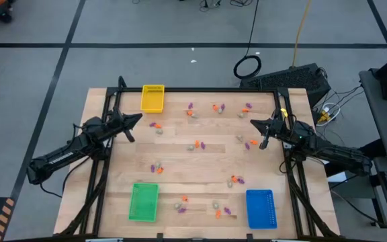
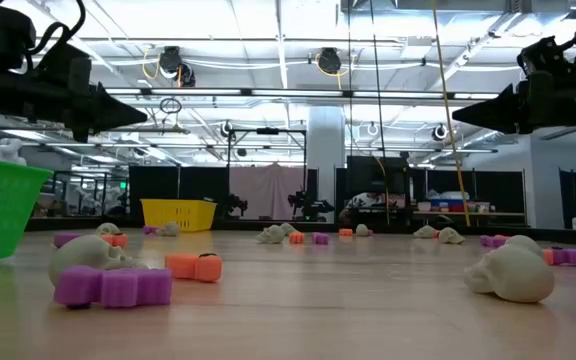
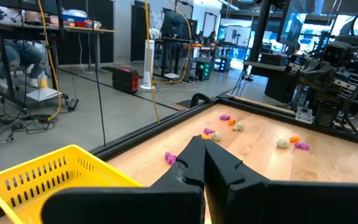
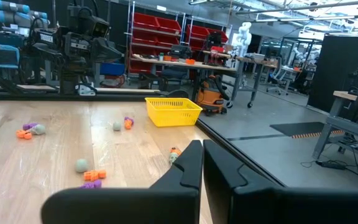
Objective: Sort Halloween decoration
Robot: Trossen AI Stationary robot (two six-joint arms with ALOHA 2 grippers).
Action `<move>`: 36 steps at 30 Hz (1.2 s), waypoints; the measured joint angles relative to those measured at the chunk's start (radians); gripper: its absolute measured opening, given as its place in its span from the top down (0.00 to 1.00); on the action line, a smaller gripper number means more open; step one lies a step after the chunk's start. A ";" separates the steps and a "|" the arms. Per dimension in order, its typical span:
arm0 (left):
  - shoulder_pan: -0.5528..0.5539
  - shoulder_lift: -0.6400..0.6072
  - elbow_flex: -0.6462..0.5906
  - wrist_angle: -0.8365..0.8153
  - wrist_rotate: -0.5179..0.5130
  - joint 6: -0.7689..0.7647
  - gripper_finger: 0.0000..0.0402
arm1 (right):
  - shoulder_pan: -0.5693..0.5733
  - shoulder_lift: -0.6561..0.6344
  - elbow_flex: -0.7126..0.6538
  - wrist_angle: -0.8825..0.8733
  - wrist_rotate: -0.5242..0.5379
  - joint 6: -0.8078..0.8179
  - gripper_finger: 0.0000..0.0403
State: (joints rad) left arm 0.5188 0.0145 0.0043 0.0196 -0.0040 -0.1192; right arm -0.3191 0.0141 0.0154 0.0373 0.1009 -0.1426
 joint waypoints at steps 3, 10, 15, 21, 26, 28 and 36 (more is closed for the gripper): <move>0.000 0.000 0.000 0.000 0.000 0.000 1.00 | 0.000 0.000 0.000 0.001 0.000 0.000 1.00; 0.000 0.000 0.000 0.000 0.000 0.000 1.00 | 0.000 0.000 0.000 0.049 0.001 0.203 1.00; 0.000 0.000 0.000 0.000 0.000 0.000 1.00 | 0.000 0.006 0.011 0.115 -0.056 0.268 1.00; 0.000 0.000 0.000 0.000 0.000 0.000 1.00 | 0.001 0.142 0.084 -0.028 -0.051 0.309 1.00; 0.000 0.000 0.000 0.000 0.000 0.000 1.00 | 0.001 0.343 0.152 -0.080 -0.047 0.340 1.00; 0.000 0.000 0.000 0.000 0.000 0.000 1.00 | 0.001 0.433 0.195 -0.085 -0.047 0.340 1.00; 0.000 0.000 0.000 0.000 0.000 0.000 1.00 | 0.074 0.758 0.404 -0.261 -0.052 0.368 1.00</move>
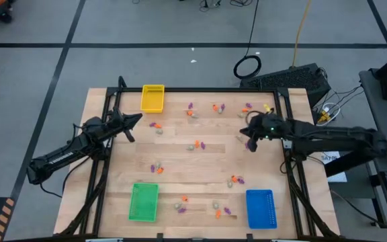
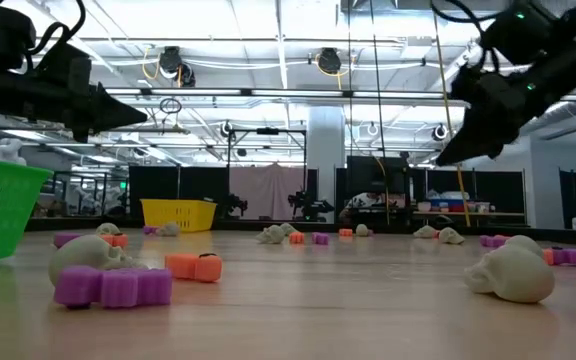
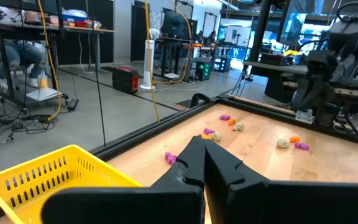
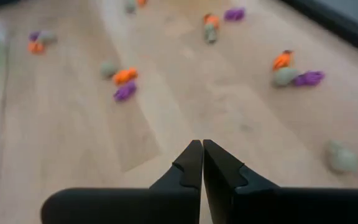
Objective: Sort Halloween decoration
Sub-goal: Put the purple skeleton toy into the blue bin
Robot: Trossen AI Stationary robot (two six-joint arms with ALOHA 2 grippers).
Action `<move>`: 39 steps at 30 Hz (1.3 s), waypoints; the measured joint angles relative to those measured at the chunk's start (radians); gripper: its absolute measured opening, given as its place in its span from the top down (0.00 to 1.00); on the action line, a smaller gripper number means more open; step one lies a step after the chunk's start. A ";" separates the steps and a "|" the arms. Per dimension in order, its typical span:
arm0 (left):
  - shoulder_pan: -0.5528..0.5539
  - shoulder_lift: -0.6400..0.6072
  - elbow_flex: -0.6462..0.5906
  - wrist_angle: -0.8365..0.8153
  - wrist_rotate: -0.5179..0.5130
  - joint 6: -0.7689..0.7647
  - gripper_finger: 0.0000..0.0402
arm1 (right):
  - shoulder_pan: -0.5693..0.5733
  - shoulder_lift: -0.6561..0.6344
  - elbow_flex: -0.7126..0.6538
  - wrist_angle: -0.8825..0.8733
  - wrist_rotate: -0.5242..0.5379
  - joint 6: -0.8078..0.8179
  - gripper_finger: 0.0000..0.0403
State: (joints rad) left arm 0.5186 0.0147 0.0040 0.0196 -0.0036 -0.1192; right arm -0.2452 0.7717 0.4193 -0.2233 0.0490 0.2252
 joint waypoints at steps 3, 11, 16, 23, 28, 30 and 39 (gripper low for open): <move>0.000 0.000 0.000 0.000 0.000 0.000 1.00 | 0.065 0.084 0.067 -0.077 -0.001 0.031 1.00; 0.000 0.000 0.000 0.003 0.000 0.000 1.00 | 0.284 0.220 0.146 -0.180 -0.001 0.198 1.00; 0.000 0.000 0.000 0.005 0.000 0.000 1.00 | 0.428 0.276 0.153 -0.188 -0.002 0.343 0.99; 0.000 0.000 0.000 0.013 -0.001 -0.004 1.00 | 0.577 0.431 0.306 -0.346 0.004 0.514 0.87; 0.000 0.000 0.000 0.016 -0.001 -0.004 1.00 | 0.621 0.589 0.425 -0.432 -0.011 0.579 0.77; 0.000 0.000 0.000 0.016 -0.001 -0.004 1.00 | 0.628 0.649 0.475 -0.480 -0.029 0.601 0.74; 0.000 0.000 0.000 0.016 -0.001 -0.004 1.00 | 0.625 0.859 0.593 -0.567 -0.103 0.587 0.65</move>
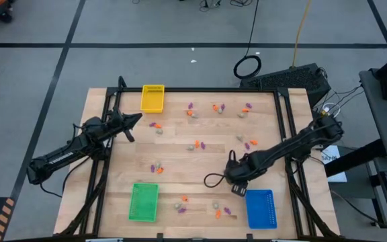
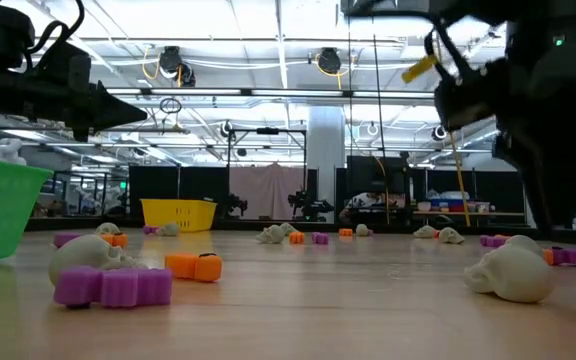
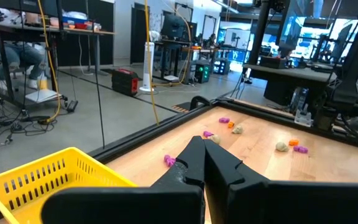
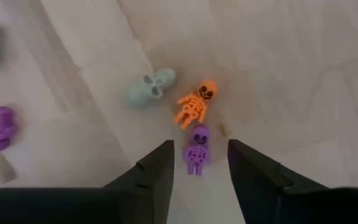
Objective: Sort Halloween decoration
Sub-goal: Put the purple skeleton toy into the blue bin
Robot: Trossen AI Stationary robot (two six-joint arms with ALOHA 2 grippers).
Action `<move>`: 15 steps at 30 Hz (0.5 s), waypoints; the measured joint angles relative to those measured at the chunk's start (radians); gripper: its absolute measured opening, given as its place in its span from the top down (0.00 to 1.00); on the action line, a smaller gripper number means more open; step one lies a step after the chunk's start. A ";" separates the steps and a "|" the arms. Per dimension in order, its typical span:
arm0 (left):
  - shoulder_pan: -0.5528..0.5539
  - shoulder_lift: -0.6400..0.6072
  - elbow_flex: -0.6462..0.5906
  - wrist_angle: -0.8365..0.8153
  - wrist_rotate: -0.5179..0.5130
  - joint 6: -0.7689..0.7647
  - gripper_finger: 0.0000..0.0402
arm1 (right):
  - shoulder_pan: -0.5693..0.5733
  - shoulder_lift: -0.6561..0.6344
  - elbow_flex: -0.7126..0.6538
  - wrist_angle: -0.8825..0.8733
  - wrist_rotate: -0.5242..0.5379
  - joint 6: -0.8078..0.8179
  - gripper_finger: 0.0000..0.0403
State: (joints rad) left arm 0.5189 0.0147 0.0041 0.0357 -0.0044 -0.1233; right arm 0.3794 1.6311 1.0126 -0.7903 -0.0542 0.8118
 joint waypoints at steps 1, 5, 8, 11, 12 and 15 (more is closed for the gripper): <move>0.000 0.000 0.000 0.000 0.000 0.000 1.00 | -0.004 0.015 0.000 -0.002 -0.007 -0.004 0.65; 0.000 0.001 0.000 0.000 0.000 0.006 1.00 | -0.018 0.067 0.000 0.005 -0.028 -0.021 0.65; 0.000 0.001 0.000 0.000 0.000 0.005 1.00 | -0.025 0.092 0.000 0.006 -0.029 -0.024 0.65; 0.000 0.003 0.000 -0.001 0.000 0.005 1.00 | -0.026 0.107 0.002 0.010 -0.029 -0.022 0.68; 0.000 0.003 0.000 -0.001 0.000 0.001 1.00 | -0.026 0.113 0.003 0.016 -0.030 -0.022 0.70; 0.000 0.003 0.000 -0.003 0.000 0.000 1.00 | -0.026 0.120 0.004 0.017 -0.033 -0.021 0.78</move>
State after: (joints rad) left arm 0.5187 0.0175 0.0044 0.0329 -0.0043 -0.1234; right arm 0.3534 1.7511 1.0164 -0.7735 -0.0875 0.7905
